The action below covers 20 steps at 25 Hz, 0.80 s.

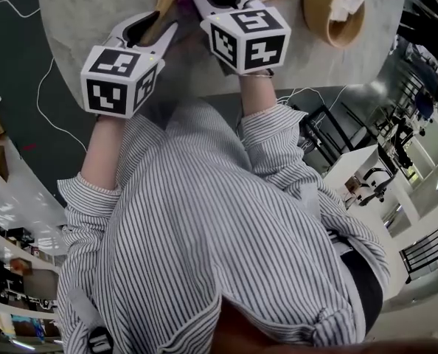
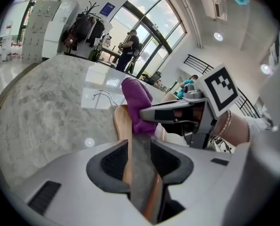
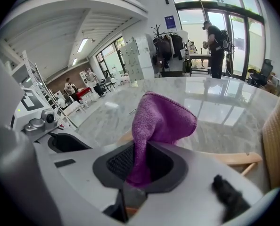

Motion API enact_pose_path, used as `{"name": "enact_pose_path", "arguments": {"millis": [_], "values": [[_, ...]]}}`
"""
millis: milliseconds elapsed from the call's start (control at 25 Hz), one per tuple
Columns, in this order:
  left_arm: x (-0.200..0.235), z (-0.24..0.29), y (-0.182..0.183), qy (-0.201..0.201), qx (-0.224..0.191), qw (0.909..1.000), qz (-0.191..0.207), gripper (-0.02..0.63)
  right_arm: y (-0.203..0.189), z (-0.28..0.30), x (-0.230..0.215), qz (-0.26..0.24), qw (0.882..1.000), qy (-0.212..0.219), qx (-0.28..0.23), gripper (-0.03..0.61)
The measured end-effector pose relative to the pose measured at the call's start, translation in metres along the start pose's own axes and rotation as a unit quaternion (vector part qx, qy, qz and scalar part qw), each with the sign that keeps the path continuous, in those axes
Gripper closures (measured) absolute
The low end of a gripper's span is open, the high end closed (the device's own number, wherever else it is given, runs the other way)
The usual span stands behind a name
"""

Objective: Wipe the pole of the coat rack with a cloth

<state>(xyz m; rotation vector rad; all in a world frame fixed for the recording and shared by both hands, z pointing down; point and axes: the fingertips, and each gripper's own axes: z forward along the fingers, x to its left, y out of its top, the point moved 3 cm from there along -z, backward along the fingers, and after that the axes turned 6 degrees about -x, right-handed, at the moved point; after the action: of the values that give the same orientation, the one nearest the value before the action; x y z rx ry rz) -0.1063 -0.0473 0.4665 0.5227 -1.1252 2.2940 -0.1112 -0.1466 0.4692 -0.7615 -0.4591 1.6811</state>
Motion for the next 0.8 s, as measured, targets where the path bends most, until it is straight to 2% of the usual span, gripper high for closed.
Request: {"name": "enact_pose_path", "arguments": {"millis": [560,800], "values": [[0.012,-0.053,-0.057,0.025,0.034,0.9982,-0.043,0.460,-0.006,0.001,0.002,-0.014,1.000,-0.019,-0.006,0.512],[0.011,-0.068,-0.075,0.048,0.033,0.9971,-0.050,0.460,-0.006,-0.002,-0.001,-0.023,0.999,-0.034,-0.011,0.512]]}}
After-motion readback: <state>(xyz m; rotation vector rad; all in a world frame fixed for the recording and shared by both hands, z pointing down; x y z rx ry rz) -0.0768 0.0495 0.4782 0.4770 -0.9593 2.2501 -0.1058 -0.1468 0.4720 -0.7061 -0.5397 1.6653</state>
